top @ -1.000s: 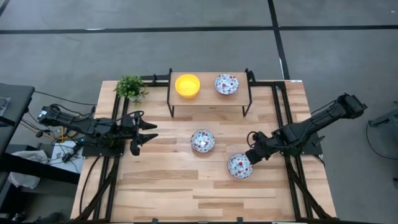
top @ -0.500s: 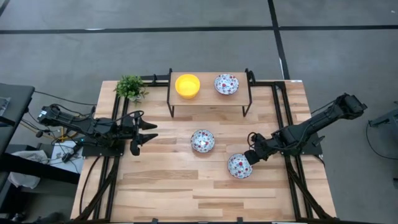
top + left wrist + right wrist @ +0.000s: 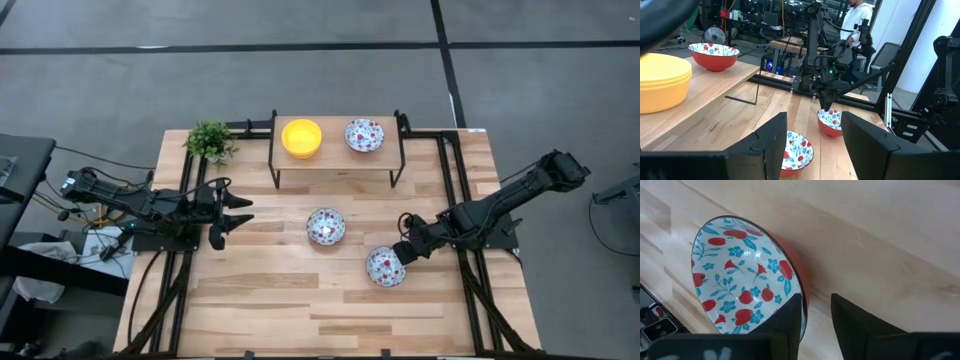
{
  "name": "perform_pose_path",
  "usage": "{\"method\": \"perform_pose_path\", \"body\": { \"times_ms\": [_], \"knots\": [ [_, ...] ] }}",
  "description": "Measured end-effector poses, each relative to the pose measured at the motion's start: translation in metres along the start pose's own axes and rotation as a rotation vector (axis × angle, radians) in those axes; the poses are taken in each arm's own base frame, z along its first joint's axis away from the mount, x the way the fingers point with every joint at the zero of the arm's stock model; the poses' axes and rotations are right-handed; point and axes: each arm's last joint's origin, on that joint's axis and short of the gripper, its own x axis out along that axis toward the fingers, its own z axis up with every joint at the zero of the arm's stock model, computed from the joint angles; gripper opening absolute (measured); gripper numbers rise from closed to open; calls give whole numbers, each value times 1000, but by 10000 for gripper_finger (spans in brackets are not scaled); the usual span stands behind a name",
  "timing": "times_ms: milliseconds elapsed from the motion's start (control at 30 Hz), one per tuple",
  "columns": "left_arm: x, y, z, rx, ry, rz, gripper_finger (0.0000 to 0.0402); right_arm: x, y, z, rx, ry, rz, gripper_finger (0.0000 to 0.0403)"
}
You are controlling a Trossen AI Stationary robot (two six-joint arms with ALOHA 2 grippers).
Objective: Pick & Place Mini bowls
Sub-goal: Stack the bottom white bowl on top of the white bowl on the shelf
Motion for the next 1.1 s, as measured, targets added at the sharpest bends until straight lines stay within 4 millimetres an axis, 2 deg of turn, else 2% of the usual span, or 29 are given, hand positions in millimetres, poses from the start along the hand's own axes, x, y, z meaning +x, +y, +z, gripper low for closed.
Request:
{"method": "perform_pose_path", "body": {
  "times_ms": [400,633,1100],
  "knots": [
    [0,0,0,-1,-3,0,186,0,1,0,-3,-1,10,54],
    [0,0,1,-2,-6,-1,186,0,1,0,-23,-10,11,5],
    [0,0,1,-4,-10,-2,186,0,3,1,-29,-34,28,1]
  ]
}}
